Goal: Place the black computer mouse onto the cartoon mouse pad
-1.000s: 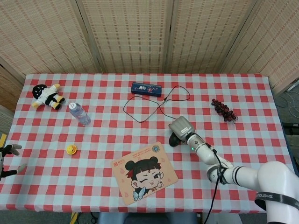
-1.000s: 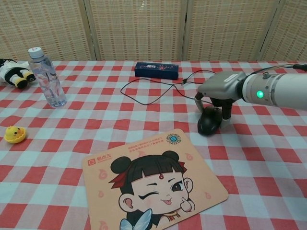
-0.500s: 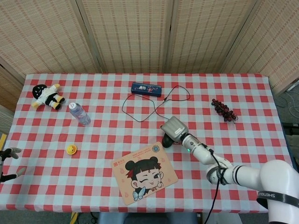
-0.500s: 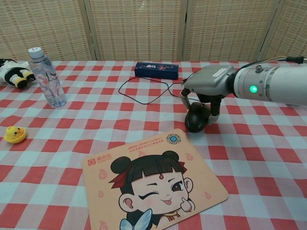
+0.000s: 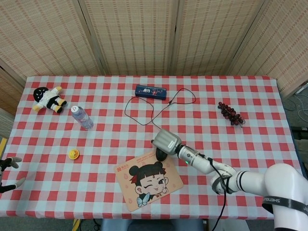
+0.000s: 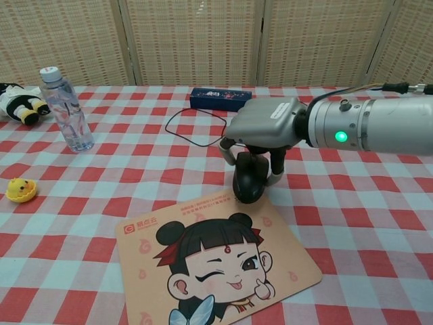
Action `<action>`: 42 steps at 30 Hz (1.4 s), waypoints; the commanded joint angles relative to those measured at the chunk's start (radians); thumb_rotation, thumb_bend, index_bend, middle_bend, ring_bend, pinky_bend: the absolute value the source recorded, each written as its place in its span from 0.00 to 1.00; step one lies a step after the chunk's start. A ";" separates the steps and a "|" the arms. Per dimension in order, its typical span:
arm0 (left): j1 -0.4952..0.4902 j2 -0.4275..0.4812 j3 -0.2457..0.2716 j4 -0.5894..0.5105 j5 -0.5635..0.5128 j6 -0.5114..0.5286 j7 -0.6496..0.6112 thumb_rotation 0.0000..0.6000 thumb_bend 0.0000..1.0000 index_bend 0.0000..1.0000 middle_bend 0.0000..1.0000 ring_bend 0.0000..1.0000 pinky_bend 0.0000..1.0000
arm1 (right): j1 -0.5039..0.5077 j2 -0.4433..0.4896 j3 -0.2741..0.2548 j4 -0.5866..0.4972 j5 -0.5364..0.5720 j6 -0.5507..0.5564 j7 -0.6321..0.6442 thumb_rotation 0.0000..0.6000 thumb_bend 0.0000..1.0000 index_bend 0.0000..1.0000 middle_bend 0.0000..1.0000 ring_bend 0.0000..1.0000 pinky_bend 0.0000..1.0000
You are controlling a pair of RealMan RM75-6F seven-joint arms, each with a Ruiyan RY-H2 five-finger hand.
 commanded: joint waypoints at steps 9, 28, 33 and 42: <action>0.008 -0.010 0.006 0.010 0.002 0.004 0.025 1.00 0.16 0.44 0.48 0.41 0.65 | 0.022 0.028 -0.030 -0.059 -0.189 0.064 0.074 1.00 0.31 0.57 1.00 0.96 1.00; 0.038 -0.054 0.024 0.116 0.005 0.014 -0.020 1.00 0.16 0.45 0.48 0.41 0.65 | 0.042 -0.037 -0.066 -0.023 -0.347 0.095 0.168 1.00 0.32 0.56 1.00 0.96 1.00; 0.039 -0.064 0.023 0.136 0.004 0.009 -0.031 1.00 0.16 0.45 0.48 0.41 0.65 | 0.046 -0.069 -0.078 0.010 -0.387 0.119 0.202 1.00 0.32 0.52 1.00 0.96 1.00; 0.036 -0.067 0.020 0.150 0.008 0.007 -0.040 1.00 0.16 0.45 0.48 0.41 0.65 | 0.049 -0.106 -0.095 0.071 -0.442 0.166 0.256 1.00 0.08 0.28 1.00 0.96 1.00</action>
